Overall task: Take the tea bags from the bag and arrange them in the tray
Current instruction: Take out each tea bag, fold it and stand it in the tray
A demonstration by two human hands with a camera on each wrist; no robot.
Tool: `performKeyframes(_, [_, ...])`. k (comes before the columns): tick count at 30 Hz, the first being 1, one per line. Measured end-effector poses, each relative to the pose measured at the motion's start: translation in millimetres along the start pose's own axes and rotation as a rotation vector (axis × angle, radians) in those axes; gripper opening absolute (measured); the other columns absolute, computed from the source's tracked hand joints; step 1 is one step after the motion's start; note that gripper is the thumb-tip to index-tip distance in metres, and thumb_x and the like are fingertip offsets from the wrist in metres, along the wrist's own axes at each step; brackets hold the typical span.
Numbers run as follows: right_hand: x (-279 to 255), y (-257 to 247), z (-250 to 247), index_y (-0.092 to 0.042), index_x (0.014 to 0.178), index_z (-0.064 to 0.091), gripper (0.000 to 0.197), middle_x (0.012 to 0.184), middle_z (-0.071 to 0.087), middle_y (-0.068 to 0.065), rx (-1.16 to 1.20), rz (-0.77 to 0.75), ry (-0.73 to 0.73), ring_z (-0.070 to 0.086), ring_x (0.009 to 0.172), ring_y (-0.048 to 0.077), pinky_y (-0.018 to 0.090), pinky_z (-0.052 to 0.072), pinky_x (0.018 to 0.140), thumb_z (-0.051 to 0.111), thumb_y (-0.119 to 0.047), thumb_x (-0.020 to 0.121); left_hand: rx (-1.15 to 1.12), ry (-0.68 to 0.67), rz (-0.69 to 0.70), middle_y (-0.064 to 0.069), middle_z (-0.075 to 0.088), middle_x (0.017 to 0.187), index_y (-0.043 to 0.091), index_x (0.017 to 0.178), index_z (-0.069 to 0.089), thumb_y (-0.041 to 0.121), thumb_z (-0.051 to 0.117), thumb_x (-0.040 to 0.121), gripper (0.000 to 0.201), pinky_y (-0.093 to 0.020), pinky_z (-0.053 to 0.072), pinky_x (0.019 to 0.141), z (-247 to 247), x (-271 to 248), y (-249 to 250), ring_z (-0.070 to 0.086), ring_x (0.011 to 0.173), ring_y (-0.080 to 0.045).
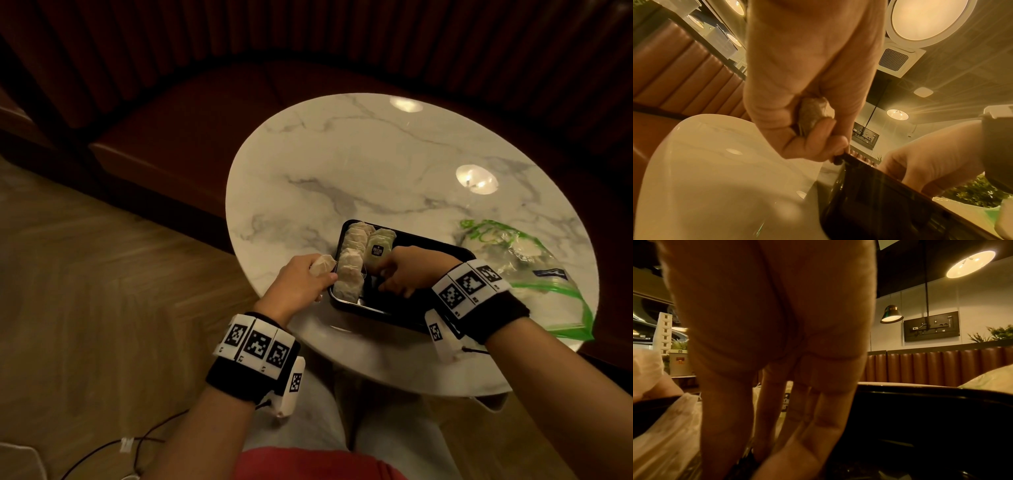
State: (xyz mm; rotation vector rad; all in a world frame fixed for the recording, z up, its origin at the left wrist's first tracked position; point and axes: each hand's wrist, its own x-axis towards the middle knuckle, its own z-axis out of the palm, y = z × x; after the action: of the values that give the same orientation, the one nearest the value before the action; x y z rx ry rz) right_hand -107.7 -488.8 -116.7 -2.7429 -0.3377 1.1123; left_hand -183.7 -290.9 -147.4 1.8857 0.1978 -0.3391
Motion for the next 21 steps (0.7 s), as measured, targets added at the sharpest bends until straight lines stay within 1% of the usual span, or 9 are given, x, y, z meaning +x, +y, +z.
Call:
performKeyframes(4, [-2,-2,-1,-0.021,0.128,0.061,0.039,0.090,0.069,0.000,0.013,-0.026,-0.022,0.068,0.077,0.013,0.028,0.058,0.077,0.066,-0.021,0.090,-0.022,-0.006,-0.003,-0.005,0.063,0.078,0.016,0.094,0.063,0.022,0.068,0.090,0.009,-0.014,0.039,0.044,-2,-2,1,0.056,0.056,-0.012])
performKeyframes(7, [-10,-4,-8,-0.022,0.131,0.059,0.040,0.098,0.070,-0.001,0.039,-0.068,-0.031,0.064,0.074,0.008,0.026,0.056,0.075,0.065,-0.023,0.091,-0.055,-0.005,-0.001,0.001,0.063,0.080,0.015,0.107,0.060,0.025,0.075,0.085,0.029,-0.019,0.043,0.046,-8,-7,9,0.058,0.060,-0.011])
performKeyframes(9, [-23,-8,-17,-0.024,0.127,0.062,0.034,0.094,0.069,-0.006,0.047,-0.118,-0.023,0.063,0.072,0.005,0.020,0.054,0.070,0.063,-0.025,0.093,-0.083,-0.010,0.029,0.003,0.062,0.081,0.016,0.109,0.057,0.023,0.079,0.081,0.036,-0.018,0.044,0.046,-11,-10,17,0.057,0.062,-0.009])
performKeyframes(11, [-36,-14,-26,-0.025,0.122,0.065,0.029,0.086,0.069,-0.008,0.092,-0.191,0.030,0.063,0.067,0.001,0.014,0.052,0.064,0.063,-0.026,0.093,-0.127,-0.026,0.066,0.003,0.061,0.080,0.014,0.110,0.057,0.017,0.081,0.078,0.039,-0.016,0.043,0.046,-13,-14,25,0.055,0.060,-0.005])
performKeyframes(13, [-47,-22,-32,-0.025,0.117,0.066,0.026,0.085,0.070,-0.008,0.201,-0.286,0.145,0.062,0.064,-0.003,0.010,0.048,0.061,0.066,-0.027,0.091,-0.185,-0.053,0.111,0.003,0.063,0.082,0.013,0.113,0.058,0.011,0.081,0.076,0.043,-0.014,0.043,0.047,-12,-17,32,0.056,0.057,0.002])
performKeyframes(15, [-55,-33,-35,-0.028,0.116,0.066,0.030,0.094,0.070,-0.007,0.284,-0.397,0.251,0.065,0.077,0.000,0.015,0.050,0.068,0.068,-0.035,0.087,-0.237,-0.088,0.147,0.004,0.065,0.087,0.011,0.118,0.058,0.005,0.080,0.077,0.048,-0.013,0.044,0.048,-11,-19,38,0.059,0.060,0.007])
performKeyframes(17, [-60,-44,-36,-0.027,0.115,0.068,0.033,0.099,0.070,-0.007,0.327,-0.475,0.288,0.067,0.085,0.007,0.020,0.054,0.075,0.068,-0.041,0.085,-0.269,-0.131,0.168,0.003,0.066,0.091,0.013,0.120,0.057,0.003,0.078,0.078,0.048,-0.016,0.049,0.052,-9,-22,43,0.063,0.066,0.005])
performKeyframes(19, [-65,-50,-37,-0.020,0.107,0.072,0.027,0.093,0.072,-0.006,0.351,-0.512,0.317,0.068,0.083,0.007,0.021,0.055,0.075,0.069,-0.037,0.085,-0.302,-0.163,0.191,0.001,0.067,0.092,0.018,0.114,0.059,0.004,0.078,0.078,0.043,-0.021,0.054,0.058,-8,-24,45,0.066,0.073,-0.004])
performKeyframes(21, [-67,-50,-39,-0.016,0.102,0.074,0.020,0.088,0.074,-0.005,0.369,-0.519,0.367,0.069,0.081,0.006,0.022,0.055,0.076,0.069,-0.028,0.087,-0.360,-0.189,0.198,-0.001,0.069,0.090,0.022,0.110,0.060,0.006,0.076,0.080,0.038,-0.022,0.055,0.061,-8,-26,48,0.067,0.076,-0.010])
